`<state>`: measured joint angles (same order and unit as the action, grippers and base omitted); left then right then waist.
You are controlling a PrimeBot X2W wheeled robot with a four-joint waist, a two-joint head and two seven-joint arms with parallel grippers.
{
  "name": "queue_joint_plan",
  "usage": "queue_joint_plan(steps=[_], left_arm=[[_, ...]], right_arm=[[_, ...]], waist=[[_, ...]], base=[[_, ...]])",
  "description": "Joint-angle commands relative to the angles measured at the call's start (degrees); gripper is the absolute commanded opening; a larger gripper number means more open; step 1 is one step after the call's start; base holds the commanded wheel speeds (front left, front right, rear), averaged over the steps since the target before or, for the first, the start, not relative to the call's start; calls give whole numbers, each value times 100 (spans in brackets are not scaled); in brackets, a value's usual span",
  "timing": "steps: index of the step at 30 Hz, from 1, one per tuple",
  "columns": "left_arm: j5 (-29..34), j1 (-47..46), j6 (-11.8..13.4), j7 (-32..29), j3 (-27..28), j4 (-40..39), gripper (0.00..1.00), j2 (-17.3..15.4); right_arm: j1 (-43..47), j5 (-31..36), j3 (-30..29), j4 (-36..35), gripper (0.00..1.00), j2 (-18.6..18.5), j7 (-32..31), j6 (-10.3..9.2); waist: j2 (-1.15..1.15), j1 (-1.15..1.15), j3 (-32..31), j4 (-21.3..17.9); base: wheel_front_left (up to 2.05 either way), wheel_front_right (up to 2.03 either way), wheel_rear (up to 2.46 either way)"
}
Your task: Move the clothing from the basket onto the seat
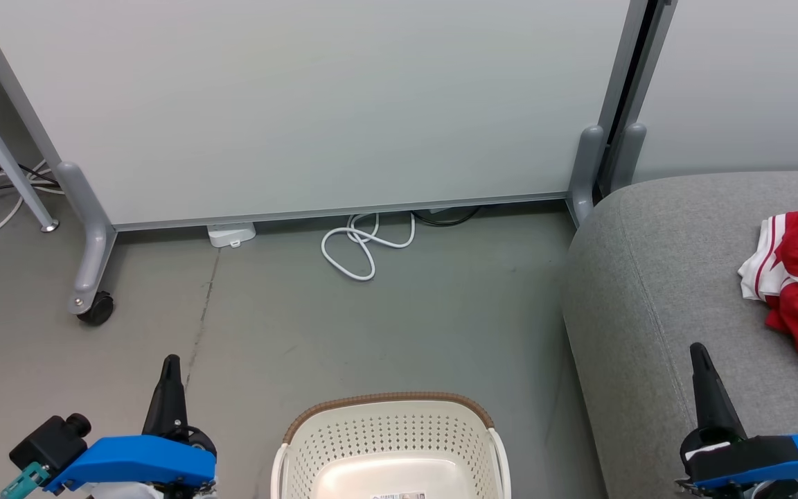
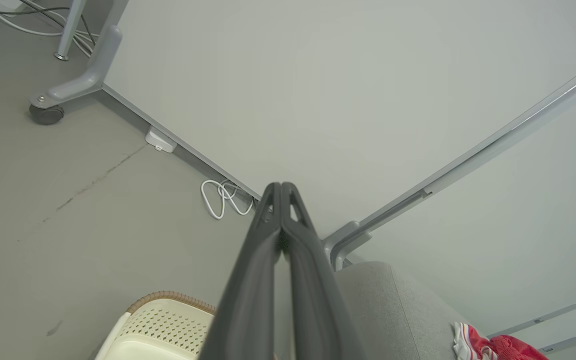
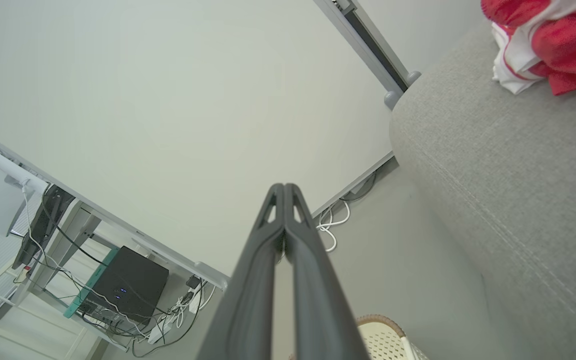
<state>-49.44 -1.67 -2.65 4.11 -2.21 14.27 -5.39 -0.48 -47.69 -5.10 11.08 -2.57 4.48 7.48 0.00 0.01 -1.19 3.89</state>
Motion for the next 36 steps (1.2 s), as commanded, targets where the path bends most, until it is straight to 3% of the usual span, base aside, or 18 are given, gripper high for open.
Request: queue_joint_plan(steps=[1, 36], left_arm=[[-212, -193, -47, -44, 88, -71, 0, -11], [-2427, -367, -299, -609, 523, -50, 0, 131]], right_arm=[[-160, -224, -19, -38, 0, -31, -59, 2], [-419, -2536, -91, 145, 0, -40, -637, 2]], waist=[[0, 0, 3, -8], [0, -1, 63, -182]], base=[[0, 0, 0], [0, 0, 0]])
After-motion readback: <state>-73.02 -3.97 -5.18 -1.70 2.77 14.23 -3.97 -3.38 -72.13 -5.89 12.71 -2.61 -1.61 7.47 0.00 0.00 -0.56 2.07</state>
